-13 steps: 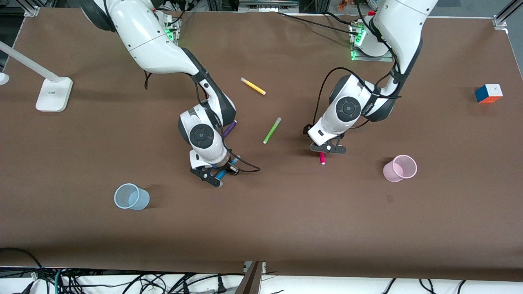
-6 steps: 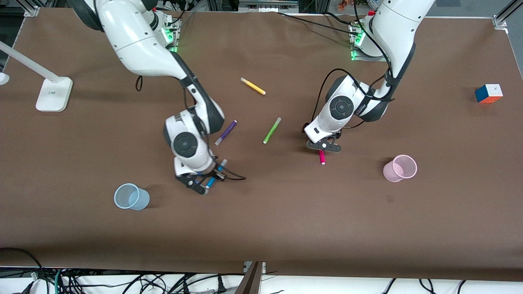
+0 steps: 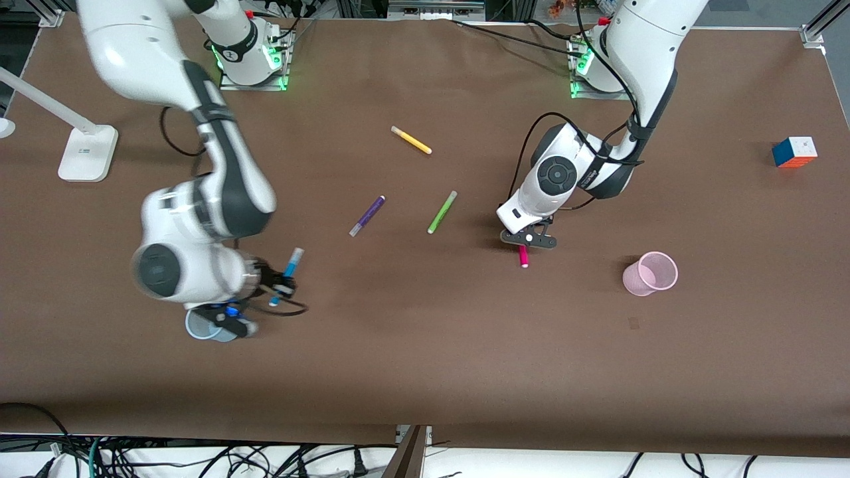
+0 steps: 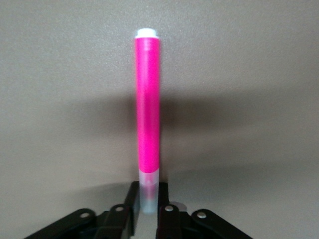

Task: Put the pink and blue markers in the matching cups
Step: 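Carry the blue marker to the blue cup while the left gripper carries pink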

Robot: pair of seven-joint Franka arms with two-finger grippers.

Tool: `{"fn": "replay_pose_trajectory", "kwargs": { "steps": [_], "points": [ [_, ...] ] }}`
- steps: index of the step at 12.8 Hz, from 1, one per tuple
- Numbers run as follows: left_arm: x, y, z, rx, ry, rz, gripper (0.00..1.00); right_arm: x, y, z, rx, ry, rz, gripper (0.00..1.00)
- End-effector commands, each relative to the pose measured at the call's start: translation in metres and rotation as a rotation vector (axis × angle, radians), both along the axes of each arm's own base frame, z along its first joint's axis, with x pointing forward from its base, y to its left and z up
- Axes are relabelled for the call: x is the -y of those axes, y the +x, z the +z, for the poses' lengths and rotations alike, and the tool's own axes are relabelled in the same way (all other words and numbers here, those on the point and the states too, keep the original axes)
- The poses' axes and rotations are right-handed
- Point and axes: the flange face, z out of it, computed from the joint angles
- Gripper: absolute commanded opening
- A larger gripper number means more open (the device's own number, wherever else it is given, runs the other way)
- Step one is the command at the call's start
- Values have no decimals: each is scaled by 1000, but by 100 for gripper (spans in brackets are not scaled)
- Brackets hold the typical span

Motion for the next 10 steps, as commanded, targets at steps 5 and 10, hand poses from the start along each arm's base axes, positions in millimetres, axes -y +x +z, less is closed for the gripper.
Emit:
{"fn": "replay_pose_trajectory", "kwargs": {
  "steps": [5,10],
  "points": [
    [-10,45,89,-115,332,-221,0,140,20,-20,0,284,-51,0],
    [-63,83,136,-209,431,-445,0,190,23,-55,-10,466,-178,0]
  ]
}}
